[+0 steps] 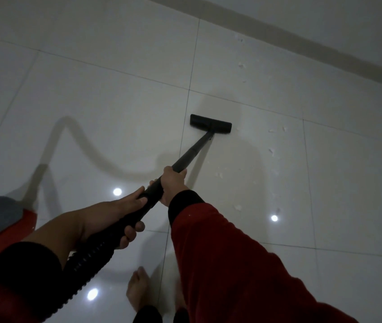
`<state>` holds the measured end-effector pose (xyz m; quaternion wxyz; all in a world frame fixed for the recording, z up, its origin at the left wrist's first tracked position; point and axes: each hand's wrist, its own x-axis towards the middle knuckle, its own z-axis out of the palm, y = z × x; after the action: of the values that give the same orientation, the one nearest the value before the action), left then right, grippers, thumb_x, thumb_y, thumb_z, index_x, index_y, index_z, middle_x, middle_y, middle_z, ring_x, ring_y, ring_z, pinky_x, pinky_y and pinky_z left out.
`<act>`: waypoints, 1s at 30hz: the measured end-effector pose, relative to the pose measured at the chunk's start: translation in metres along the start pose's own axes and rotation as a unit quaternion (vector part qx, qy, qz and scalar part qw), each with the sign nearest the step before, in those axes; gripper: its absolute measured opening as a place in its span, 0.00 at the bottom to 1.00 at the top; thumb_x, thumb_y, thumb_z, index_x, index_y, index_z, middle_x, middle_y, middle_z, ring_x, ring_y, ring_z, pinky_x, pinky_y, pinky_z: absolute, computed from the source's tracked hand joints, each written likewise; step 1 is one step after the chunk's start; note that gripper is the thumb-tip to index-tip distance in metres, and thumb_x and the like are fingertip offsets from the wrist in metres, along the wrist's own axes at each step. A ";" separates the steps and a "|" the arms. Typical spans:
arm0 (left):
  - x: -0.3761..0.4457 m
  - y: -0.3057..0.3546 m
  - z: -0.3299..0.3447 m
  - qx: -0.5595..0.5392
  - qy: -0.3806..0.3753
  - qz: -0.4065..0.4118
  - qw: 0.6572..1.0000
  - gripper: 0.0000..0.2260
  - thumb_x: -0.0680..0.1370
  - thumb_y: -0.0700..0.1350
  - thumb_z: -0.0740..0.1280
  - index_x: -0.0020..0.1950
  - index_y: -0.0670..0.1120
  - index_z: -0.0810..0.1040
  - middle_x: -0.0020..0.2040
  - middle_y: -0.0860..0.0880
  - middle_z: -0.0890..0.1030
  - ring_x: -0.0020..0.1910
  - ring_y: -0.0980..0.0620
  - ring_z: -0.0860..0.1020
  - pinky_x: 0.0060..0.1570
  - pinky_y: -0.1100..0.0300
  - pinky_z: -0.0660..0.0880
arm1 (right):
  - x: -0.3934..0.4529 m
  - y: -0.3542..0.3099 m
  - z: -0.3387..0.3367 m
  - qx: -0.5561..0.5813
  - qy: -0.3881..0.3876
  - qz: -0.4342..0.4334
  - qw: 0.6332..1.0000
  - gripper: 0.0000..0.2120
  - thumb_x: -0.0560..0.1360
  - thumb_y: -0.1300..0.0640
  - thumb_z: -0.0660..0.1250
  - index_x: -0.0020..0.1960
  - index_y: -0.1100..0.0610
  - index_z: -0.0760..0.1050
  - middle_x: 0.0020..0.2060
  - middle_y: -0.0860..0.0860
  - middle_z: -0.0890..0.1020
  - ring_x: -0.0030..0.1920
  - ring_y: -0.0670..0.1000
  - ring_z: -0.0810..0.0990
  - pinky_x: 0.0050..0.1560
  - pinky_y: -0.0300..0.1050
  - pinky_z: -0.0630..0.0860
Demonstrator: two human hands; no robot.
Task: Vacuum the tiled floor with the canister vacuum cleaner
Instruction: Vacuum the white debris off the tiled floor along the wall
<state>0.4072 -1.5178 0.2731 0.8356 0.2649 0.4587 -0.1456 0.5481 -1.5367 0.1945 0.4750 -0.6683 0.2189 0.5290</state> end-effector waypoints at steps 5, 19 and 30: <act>-0.009 -0.038 0.008 -0.011 0.003 0.010 1.000 0.16 0.79 0.52 0.60 0.65 0.67 0.67 0.31 0.46 0.72 0.22 0.56 0.68 0.21 0.65 0.70 | -0.012 0.026 -0.024 -0.022 -0.005 -0.006 1.000 0.33 0.81 0.56 0.56 0.77 0.39 0.39 0.45 0.55 0.75 0.35 0.51 0.76 0.34 0.45 0.76; -0.041 -0.130 0.048 -0.003 0.013 0.001 1.000 0.14 0.79 0.51 0.60 0.63 0.67 0.68 0.32 0.45 0.72 0.23 0.55 0.68 0.21 0.65 0.69 | -0.045 0.101 -0.091 -0.051 -0.015 0.001 0.999 0.32 0.81 0.56 0.55 0.77 0.41 0.42 0.44 0.55 0.74 0.34 0.52 0.77 0.36 0.49 0.77; -0.063 -0.180 0.027 0.023 0.016 -0.012 1.000 0.17 0.79 0.52 0.60 0.66 0.68 0.66 0.32 0.46 0.72 0.23 0.55 0.68 0.22 0.65 0.69 | -0.074 0.156 -0.092 -0.021 0.009 0.009 1.000 0.33 0.81 0.54 0.55 0.76 0.37 0.38 0.48 0.56 0.76 0.33 0.51 0.77 0.29 0.45 0.75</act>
<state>0.3044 -1.6802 0.2828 0.8201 0.2807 0.4714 -0.1623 0.4444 -1.7022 0.1978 0.4543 -0.6807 0.2177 0.5319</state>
